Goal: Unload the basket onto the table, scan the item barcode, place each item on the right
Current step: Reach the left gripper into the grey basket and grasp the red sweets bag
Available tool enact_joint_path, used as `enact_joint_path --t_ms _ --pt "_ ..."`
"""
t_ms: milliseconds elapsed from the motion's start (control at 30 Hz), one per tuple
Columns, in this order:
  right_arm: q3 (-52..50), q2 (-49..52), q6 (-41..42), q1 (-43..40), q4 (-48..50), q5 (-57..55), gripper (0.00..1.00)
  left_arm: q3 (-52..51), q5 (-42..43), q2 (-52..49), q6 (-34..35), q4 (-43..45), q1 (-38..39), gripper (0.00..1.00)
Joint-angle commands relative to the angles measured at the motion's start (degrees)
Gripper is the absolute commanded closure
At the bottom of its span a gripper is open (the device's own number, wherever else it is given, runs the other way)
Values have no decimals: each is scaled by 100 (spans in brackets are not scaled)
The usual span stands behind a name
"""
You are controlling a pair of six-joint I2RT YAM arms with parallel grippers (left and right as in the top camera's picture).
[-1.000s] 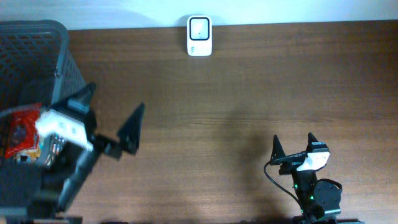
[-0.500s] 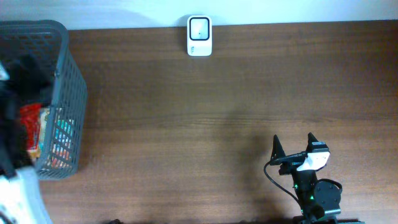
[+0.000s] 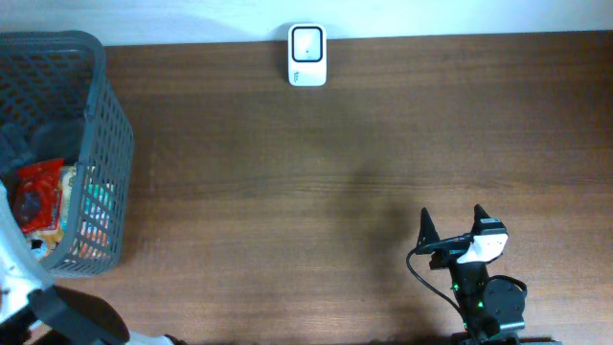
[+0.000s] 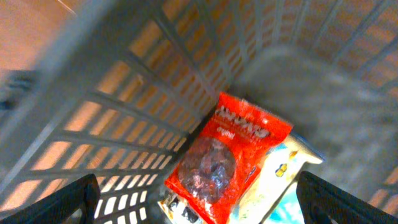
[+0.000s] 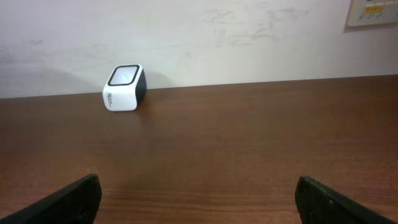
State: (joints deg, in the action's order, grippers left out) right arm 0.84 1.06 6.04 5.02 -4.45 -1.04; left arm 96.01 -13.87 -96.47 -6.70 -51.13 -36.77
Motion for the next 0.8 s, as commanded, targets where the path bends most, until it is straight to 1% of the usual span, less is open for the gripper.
enact_joint_path --t_ms 0,100,167,300,367,467,600,633,667,700,733,767 --pt "-52 -31 17 -17 -11 -9 1 -380 -199 -280 -470 -66 24 1" --pt "-52 -31 17 -17 -11 -9 2 -964 -190 -393 -780 164 24 1" --pt "-52 -31 17 -17 -11 -9 1 -1290 -138 -393 -1121 409 24 0" --pt "-52 -31 17 -17 -11 -9 2 -1681 -24 -396 -1123 857 24 0" --pt "-52 -31 17 -17 -11 -9 2 -1932 101 -439 -1231 1121 24 11" --pt "-52 -31 17 -17 -11 -9 2 -2184 101 -590 -1231 1318 24 10" --pt "-52 -31 17 -17 -11 -9 1 -2188 120 -968 -1231 1360 24 11" --pt "-52 -31 17 -17 -11 -9 2 -2188 122 -1012 -1231 1399 24 15" --pt "-52 -31 17 -17 -11 -9 2 -2188 122 -1027 -1231 1427 22 25" --pt "-52 -31 17 -17 -11 -9 2 -2188 120 -1029 -1231 1460 24 39" --pt "-52 -31 17 -17 -11 -9 1 -2188 120 -1029 -1228 1488 24 60" --pt "-52 -31 17 -17 -11 -9 1 -2188 120 -1029 -1228 1491 24 69"
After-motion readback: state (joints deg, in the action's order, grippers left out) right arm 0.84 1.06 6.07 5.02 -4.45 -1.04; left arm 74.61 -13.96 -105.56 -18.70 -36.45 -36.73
